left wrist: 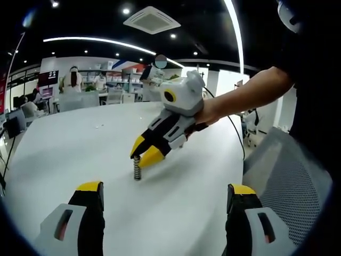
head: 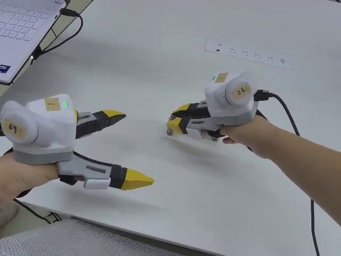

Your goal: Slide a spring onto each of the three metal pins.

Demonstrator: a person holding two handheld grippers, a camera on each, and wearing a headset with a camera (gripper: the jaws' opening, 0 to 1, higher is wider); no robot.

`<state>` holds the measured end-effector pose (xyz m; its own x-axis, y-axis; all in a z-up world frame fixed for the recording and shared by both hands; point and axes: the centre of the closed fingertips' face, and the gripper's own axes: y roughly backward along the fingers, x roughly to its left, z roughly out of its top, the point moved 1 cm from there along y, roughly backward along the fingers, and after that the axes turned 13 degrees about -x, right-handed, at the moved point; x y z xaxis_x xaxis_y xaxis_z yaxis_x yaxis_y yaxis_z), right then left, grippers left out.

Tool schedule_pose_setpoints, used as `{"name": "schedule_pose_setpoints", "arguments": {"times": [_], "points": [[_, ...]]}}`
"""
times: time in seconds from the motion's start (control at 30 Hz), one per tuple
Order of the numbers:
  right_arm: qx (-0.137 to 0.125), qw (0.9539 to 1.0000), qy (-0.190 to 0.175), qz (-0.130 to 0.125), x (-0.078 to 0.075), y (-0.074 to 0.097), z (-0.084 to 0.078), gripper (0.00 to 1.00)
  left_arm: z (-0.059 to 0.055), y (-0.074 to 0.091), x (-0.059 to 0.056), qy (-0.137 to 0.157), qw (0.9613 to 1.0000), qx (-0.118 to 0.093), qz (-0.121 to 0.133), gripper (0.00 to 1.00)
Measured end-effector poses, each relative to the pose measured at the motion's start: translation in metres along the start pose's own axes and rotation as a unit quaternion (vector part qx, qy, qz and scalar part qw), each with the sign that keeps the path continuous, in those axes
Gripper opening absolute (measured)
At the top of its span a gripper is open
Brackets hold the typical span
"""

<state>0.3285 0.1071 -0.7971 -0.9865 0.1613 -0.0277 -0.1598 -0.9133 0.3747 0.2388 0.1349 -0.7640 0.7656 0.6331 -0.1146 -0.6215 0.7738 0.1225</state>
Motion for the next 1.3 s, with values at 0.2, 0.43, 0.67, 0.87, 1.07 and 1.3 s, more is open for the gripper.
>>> {"name": "schedule_pose_setpoints", "arguments": {"times": [0.2, 0.43, 0.67, 0.87, 1.07, 1.3], "points": [[0.001, 1.0, -0.001, 0.002, 0.003, 0.001, 0.001, 0.17, 0.001, 0.0, -0.001, -0.001, 1.0, -0.001, -0.001, 0.94], [-0.001, 1.0, -0.002, -0.001, 0.003, 0.002, 0.002, 0.19, 0.0, 0.001, -0.002, -0.002, 1.0, 0.001, 0.001, 0.94], [-0.004, 1.0, -0.005, -0.006, 0.0, 0.002, 0.004, 0.21, 0.002, 0.001, -0.001, -0.001, 1.0, -0.001, 0.002, 0.94], [-0.012, 0.9999, -0.008, -0.006, 0.0, 0.002, 0.008, 0.22, 0.004, -0.001, 0.0, 0.0, 1.0, -0.006, 0.005, 0.94], [-0.027, 0.9996, -0.011, -0.001, 0.003, 0.003, 0.017, 0.24, 0.005, -0.003, 0.001, 0.0, 1.0, -0.005, 0.003, 0.94], [-0.038, 0.9991, -0.017, -0.009, -0.001, 0.008, 0.023, 0.28, 0.007, -0.006, 0.001, -0.002, 1.0, -0.005, 0.001, 0.94]]}}
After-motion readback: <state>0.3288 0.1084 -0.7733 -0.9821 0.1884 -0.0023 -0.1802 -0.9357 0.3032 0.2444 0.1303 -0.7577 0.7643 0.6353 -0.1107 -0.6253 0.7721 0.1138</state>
